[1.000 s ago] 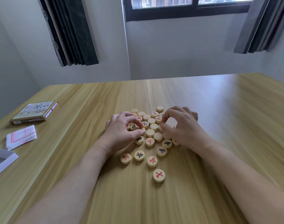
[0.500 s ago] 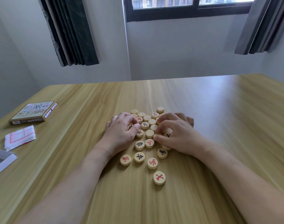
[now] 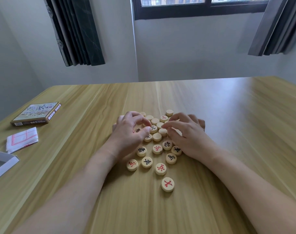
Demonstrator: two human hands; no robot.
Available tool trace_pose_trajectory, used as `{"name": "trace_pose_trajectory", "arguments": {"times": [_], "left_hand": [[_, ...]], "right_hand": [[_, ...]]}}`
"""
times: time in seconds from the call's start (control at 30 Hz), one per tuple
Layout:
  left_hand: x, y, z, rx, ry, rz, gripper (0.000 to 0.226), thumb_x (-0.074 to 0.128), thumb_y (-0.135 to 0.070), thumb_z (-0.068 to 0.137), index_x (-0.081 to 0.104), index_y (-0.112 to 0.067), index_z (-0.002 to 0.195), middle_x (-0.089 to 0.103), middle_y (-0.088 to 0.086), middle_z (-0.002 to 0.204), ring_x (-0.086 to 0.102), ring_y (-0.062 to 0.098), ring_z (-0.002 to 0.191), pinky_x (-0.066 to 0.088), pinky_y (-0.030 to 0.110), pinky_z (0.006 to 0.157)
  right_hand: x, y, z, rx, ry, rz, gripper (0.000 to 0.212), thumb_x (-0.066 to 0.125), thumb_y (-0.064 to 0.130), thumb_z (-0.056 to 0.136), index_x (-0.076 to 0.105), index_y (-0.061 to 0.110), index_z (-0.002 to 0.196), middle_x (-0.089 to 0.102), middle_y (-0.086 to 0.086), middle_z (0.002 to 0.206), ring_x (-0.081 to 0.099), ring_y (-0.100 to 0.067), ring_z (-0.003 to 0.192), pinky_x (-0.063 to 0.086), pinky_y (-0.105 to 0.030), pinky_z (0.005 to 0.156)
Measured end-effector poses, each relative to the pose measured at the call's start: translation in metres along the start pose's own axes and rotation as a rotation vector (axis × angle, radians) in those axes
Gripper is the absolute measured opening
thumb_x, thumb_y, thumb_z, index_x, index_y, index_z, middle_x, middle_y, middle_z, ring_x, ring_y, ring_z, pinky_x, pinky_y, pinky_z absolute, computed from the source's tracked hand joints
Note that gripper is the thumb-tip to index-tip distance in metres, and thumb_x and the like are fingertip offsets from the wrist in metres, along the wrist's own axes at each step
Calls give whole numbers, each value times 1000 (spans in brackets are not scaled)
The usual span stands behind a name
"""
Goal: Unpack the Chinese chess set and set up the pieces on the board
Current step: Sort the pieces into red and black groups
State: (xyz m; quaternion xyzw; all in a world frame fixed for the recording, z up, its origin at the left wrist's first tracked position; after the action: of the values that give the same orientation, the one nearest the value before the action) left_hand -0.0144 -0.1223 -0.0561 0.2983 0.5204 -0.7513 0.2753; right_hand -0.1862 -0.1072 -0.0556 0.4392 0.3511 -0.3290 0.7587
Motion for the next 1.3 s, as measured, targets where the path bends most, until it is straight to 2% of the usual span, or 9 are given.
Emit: {"name": "trace_pose_trajectory", "arguments": {"times": [0.27,0.43,0.6,0.7,0.8,0.87,0.97,1.1,1.3], "left_hand": [[12,-9,-2,-13,67,114,16,74,-52,77,68,-40,85,44,-25,128,23,4,128,11,29,99],[13,-8,-2,-2,84,149,11,71,-48,82,68,-40,89,45,-23,128,26,8,131,13,34,108],[15,-9,-2,0,104,139,10,68,-48,84,69,-39,88,47,-23,128,26,7,130,13,31,102],[15,-9,-1,9,88,133,8,64,-47,87,68,-41,92,47,-22,127,28,9,130,15,32,101],[17,-8,-2,-3,127,106,24,57,-56,72,65,-44,92,47,-23,129,29,7,129,16,37,109],[19,-8,-3,-4,155,111,24,55,-54,68,63,-46,90,46,-23,129,28,6,129,15,38,111],[20,-9,-3,10,148,125,17,60,-55,77,64,-45,90,46,-23,129,28,6,129,14,35,107],[18,-9,0,12,108,121,18,53,-47,96,66,-37,90,48,-22,128,29,9,129,14,32,101],[19,-6,1,7,92,149,14,56,-44,94,60,-32,88,48,-16,132,32,12,128,20,39,107]], "right_hand": [[-2,-6,1,63,3,78,7,58,44,87,64,42,90,45,29,111,29,-3,116,21,-41,107],[2,-10,0,97,34,54,10,59,50,85,64,44,91,42,26,115,27,-2,119,17,-36,105],[4,-14,1,113,63,101,10,64,52,81,65,43,87,40,24,124,26,1,121,19,-35,108],[4,-17,3,128,46,93,17,55,53,89,67,41,89,41,27,125,25,-2,129,18,-36,109],[1,-17,5,120,9,75,29,47,50,95,71,33,97,44,26,125,27,3,122,15,-28,103],[0,-17,4,126,-2,104,25,49,48,94,69,32,97,45,23,125,29,4,118,16,-23,98],[-3,-18,3,144,-26,99,10,54,46,92,60,39,89,46,23,121,31,-5,121,18,-31,101],[-3,-19,3,166,-39,87,9,51,42,93,58,41,100,47,19,125,32,-11,124,15,-35,103],[-13,-49,1,428,-131,181,29,41,31,95,55,29,120,52,5,130,42,-18,123,23,-37,103]]}}
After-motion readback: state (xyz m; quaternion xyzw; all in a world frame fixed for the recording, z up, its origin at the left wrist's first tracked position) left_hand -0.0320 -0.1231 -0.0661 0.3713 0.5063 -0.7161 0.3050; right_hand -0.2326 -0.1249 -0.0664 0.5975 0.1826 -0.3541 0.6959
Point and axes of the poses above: each hand's wrist, its own z-axis towards the middle knuckle, its own x-axis out of the palm, y = z × x, the point moved 9 cm from there along z, towards the middle knuckle
